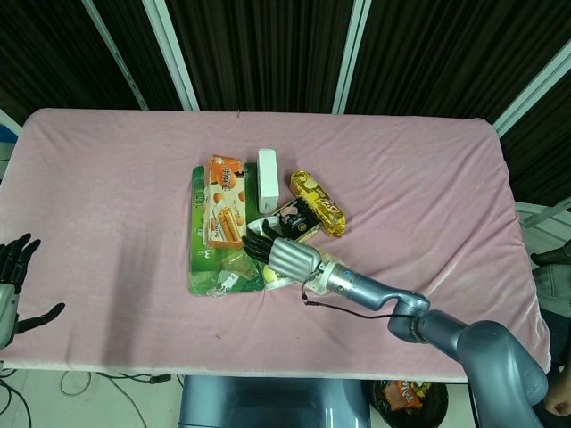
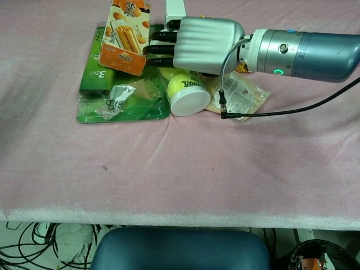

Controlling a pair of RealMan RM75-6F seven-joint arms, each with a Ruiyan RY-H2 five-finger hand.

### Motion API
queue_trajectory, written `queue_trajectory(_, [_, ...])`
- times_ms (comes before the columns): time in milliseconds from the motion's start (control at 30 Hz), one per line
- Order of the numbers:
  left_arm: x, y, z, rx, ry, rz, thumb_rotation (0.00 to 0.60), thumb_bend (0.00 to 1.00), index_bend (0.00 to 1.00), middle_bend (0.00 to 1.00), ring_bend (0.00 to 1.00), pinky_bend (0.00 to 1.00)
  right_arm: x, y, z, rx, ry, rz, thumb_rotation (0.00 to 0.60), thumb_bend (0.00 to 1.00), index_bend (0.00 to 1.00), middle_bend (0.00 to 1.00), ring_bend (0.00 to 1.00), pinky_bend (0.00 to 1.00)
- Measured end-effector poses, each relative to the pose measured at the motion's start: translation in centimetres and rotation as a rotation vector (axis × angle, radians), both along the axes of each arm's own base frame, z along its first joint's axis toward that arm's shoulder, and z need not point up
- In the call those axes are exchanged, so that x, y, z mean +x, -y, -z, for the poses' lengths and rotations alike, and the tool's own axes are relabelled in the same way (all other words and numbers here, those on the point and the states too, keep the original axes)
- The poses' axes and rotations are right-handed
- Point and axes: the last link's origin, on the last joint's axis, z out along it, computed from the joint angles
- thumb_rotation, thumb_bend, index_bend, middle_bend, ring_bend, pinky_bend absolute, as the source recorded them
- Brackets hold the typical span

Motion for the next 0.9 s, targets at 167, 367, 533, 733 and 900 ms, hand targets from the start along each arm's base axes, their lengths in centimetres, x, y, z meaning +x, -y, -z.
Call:
queue_trajectory(167, [0.0,0.0,0.0,0.004,0.002,-0.004,0.6,0.0,0.0,0.0,0.0,0.0,0.3,-0.3,0.6,0.028,0.012,-0.001,0.6,0.31,0.73,0.57,0.44,0.3])
queue_trajectory(367, [0.0,-0.1,-0.1,0.008,0.005,-0.003,0.6,0.0,0.0,0.0,0.0,0.0,-0.1,-0.8,0.6,0.083,0.016,-0.013,0.6,0.39,0.93,0.73,0.61,0.43])
queue_trajectory(533, [0.0,-0.1,-0.1,0.01,0.003,0.002,0.6,0.0,0.0,0.0,0.0,0.0,-0.3,0.0,-1.3,0.061,0.036,-0.026,0.6,0.39,0.93,0.73,0.61,0.43])
queue_trajectory(733, [0.1,0.0,-0.1,0.012,-0.001,0.01,0.6,0.0,0.0,0.0,0.0,0.0,-0.3,0.7,-5.1,0.025,0.088,-0.038,0.6,0.39,0.93,0.73,0.61,0.43])
queue_trajectory(900, [0.2,0.0,0.0,0.014,-0.007,0.018,0.6,0.0,0.0,0.0,0.0,0.0,-0.3,0.8,-7.6,0.008,0.14,-0.028,0.6,0.39,0.93,0.73,0.61,0.43])
